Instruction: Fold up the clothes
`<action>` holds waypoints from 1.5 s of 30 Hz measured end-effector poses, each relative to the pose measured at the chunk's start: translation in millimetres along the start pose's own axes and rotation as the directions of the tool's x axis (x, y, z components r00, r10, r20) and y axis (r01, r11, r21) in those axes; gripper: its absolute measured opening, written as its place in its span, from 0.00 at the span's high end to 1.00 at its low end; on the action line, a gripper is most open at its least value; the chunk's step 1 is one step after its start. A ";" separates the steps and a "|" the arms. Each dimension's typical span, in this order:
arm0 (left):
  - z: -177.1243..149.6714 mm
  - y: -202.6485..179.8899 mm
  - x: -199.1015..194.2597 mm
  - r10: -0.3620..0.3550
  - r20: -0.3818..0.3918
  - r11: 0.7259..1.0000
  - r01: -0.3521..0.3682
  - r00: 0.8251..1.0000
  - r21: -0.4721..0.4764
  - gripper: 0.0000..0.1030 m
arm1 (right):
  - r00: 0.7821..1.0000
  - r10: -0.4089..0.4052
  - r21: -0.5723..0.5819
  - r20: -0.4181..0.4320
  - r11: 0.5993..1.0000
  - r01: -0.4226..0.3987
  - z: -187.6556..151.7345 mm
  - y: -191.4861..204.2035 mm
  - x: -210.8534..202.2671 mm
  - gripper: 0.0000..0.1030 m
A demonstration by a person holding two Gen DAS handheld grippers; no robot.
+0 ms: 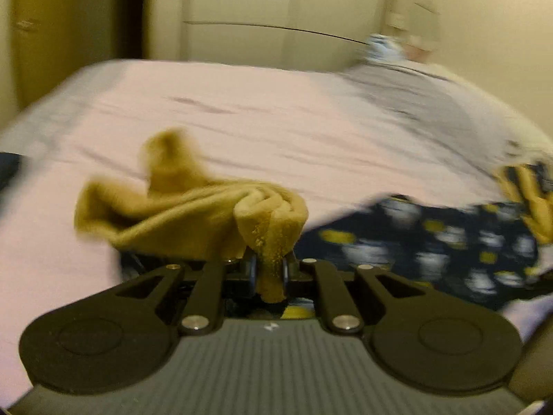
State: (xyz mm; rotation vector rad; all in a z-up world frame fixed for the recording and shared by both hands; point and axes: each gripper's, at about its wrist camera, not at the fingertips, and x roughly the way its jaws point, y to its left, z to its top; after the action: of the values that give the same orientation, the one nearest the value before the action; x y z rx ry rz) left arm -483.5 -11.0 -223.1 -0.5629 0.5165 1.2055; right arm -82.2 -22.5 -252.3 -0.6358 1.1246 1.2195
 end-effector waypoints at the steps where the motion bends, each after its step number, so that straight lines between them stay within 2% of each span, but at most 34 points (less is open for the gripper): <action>1: -9.6 -20.0 12.1 -0.032 -0.059 0.999 0.033 0.998 0.004 0.87 | 1.000 0.001 0.003 0.002 1.000 -0.001 2.7 -9.7 -1.6 0.58; 3: -29.2 -47.7 42.4 -0.061 -0.197 0.998 0.060 0.978 -0.012 0.86 | 1.000 0.007 0.008 0.000 1.000 -0.007 6.9 -23.7 -3.9 0.58; 5: -38.3 -57.4 51.4 -0.049 -0.279 0.999 0.043 0.959 -0.028 0.85 | 1.000 0.016 0.013 0.003 1.000 -0.016 10.9 -36.4 -7.3 0.58; 8: -25.9 -47.8 31.1 -0.065 -0.287 0.996 0.046 0.956 -0.075 0.80 | 0.999 0.043 0.036 0.011 0.998 -0.044 14.7 -47.8 -10.8 0.58; 10: -8.0 -37.6 13.3 -0.124 -0.284 0.989 0.094 0.951 -0.116 0.79 | 0.997 0.077 0.062 0.005 0.995 -0.077 15.5 -49.5 -9.1 0.58; 13: 9.2 -24.9 -2.9 -0.137 -0.286 0.990 0.122 0.948 -0.069 0.79 | 0.982 0.191 0.112 0.014 0.975 -0.191 12.6 -35.8 -3.7 0.58; 16: 17.3 8.5 -7.5 -0.101 -0.281 0.994 0.084 0.954 -0.074 0.81 | 0.942 0.336 0.192 0.016 0.923 -0.332 9.8 -15.4 6.0 0.58; 19: 19.2 60.9 -3.8 -0.079 -0.301 0.980 0.020 0.950 -0.197 0.82 | 0.888 0.459 0.254 0.000 0.859 -0.444 4.0 10.8 19.6 0.58; 21: 23.2 98.3 -4.9 -0.095 -0.297 0.957 0.005 0.950 -0.289 0.82 | 0.847 0.532 0.275 -0.017 0.817 -0.508 -1.0 31.1 28.9 0.43; 22: 25.3 111.2 -4.3 -0.098 -0.298 0.949 -0.001 0.950 -0.315 0.82 | 0.828 0.561 0.286 -0.022 0.797 -0.532 -4.3 42.7 33.2 0.28; 24: 31.3 137.2 -0.3 -0.108 -0.305 0.934 -0.008 0.946 -0.357 0.82 | 0.784 0.621 0.305 -0.016 0.750 -0.588 -11.4 66.1 43.2 0.24; 26: 34.4 156.4 2.1 -0.119 -0.312 0.927 -0.007 0.943 -0.376 0.82 | 0.758 0.652 0.332 -0.020 0.719 -0.611 -19.5 87.7 57.2 0.23; 29: 36.9 174.8 9.5 -0.141 -0.320 0.922 0.007 0.937 -0.387 0.82 | 0.771 0.635 0.315 -0.058 0.744 -0.589 -28.1 116.3 73.4 0.23; 33: 38.0 189.9 19.8 -0.168 -0.333 0.923 0.029 0.928 -0.383 0.82 | 0.805 0.589 0.295 -0.072 0.784 -0.547 -39.1 135.5 84.5 0.23; 34: 38.3 192.4 23.0 -0.173 -0.337 0.923 0.034 0.926 -0.383 0.82 | 0.820 0.569 0.296 -0.061 0.795 -0.530 -40.8 136.9 86.5 0.32; 35: 39.5 194.4 26.2 -0.179 -0.342 0.922 0.036 0.923 -0.386 0.82 | 0.834 0.550 0.297 -0.050 0.805 -0.513 -42.6 138.3 88.4 0.73; 36: 40.8 196.1 29.3 -0.185 -0.347 0.921 0.038 0.920 -0.388 0.82 | 0.840 0.542 0.306 -0.027 0.804 -0.509 -43.8 136.9 89.0 0.86; 38: 44.9 196.7 35.3 -0.207 -0.354 0.916 0.054 0.912 -0.397 0.82 | 0.851 0.523 0.281 0.044 0.811 -0.513 -41.2 135.2 78.5 0.86; 41: 55.3 188.9 43.9 -0.291 -0.355 0.904 0.135 0.888 -0.405 0.82 | 0.841 0.507 0.133 0.191 0.835 -0.534 -25.8 128.8 38.1 0.87; 44: 65.9 167.2 52.5 -0.360 -0.348 0.897 0.220 0.865 -0.383 0.82 | 0.800 0.487 0.077 0.350 0.836 -0.543 -7.7 93.7 -7.6 0.87; 45: 67.2 157.5 57.8 -0.374 -0.350 0.896 0.238 0.859 -0.375 0.82 | 0.803 0.457 0.069 0.383 0.853 -0.518 -3.4 77.9 -19.0 0.87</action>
State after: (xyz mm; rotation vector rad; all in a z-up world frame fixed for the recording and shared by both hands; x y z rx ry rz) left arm -613.6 114.3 -229.9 -1.1567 0.5634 0.8577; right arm -156.0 -11.3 -222.7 0.0310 1.0990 1.5821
